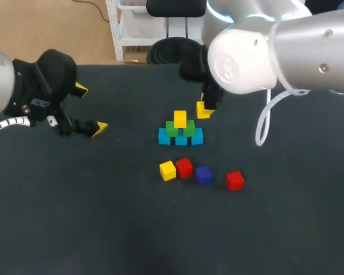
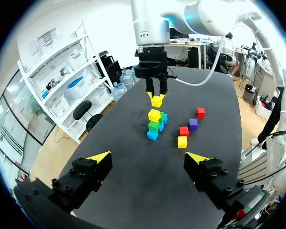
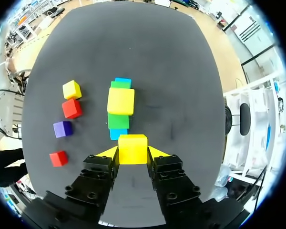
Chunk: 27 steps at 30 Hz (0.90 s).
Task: Place the blue cubes, place green cubes on the blue cubes, place the yellow cubes on the green cubes, then place the red cubes on the yellow cubes, and place purple cube on the red cubes.
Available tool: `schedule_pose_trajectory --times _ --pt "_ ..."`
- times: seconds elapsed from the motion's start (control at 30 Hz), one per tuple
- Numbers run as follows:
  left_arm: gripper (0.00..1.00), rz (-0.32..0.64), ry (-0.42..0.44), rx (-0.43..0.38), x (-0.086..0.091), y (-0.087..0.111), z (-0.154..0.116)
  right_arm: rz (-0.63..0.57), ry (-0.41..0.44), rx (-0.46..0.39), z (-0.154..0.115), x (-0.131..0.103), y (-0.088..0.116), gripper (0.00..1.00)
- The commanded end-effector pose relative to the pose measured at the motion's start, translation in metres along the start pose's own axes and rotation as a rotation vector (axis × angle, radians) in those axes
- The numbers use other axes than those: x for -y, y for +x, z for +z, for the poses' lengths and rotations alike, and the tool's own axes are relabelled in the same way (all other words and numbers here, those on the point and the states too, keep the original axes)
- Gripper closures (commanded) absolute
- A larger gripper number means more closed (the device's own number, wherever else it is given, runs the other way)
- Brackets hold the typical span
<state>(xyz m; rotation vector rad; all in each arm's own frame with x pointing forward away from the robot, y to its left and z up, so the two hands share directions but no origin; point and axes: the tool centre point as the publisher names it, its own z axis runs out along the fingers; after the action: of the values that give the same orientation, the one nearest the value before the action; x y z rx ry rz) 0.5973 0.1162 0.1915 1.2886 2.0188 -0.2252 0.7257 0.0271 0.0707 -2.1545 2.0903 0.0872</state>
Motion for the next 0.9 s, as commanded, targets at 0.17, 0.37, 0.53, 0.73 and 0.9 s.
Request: schedule_pose_trajectory --times 0.17,0.37,0.53,0.73,0.9 --pt "0.00 0.002 0.002 0.004 -0.001 0.001 0.000 0.014 -0.012 0.003 0.002 -0.009 -0.003 1.00" --pt "0.00 0.002 0.002 0.004 -0.001 0.001 0.000 0.025 -0.025 0.013 0.001 -0.012 -0.006 1.00" --pt "0.00 0.002 0.002 0.004 -0.001 0.001 0.000 0.024 -0.026 0.018 0.000 -0.014 -0.008 1.00" --pt "0.00 0.002 0.002 0.004 -0.001 0.001 0.000 0.019 -0.025 0.021 -0.002 -0.017 -0.010 1.00" --pt "0.00 0.002 0.002 0.004 -0.001 0.001 0.000 0.009 -0.031 0.024 -0.002 -0.022 -0.013 1.00"
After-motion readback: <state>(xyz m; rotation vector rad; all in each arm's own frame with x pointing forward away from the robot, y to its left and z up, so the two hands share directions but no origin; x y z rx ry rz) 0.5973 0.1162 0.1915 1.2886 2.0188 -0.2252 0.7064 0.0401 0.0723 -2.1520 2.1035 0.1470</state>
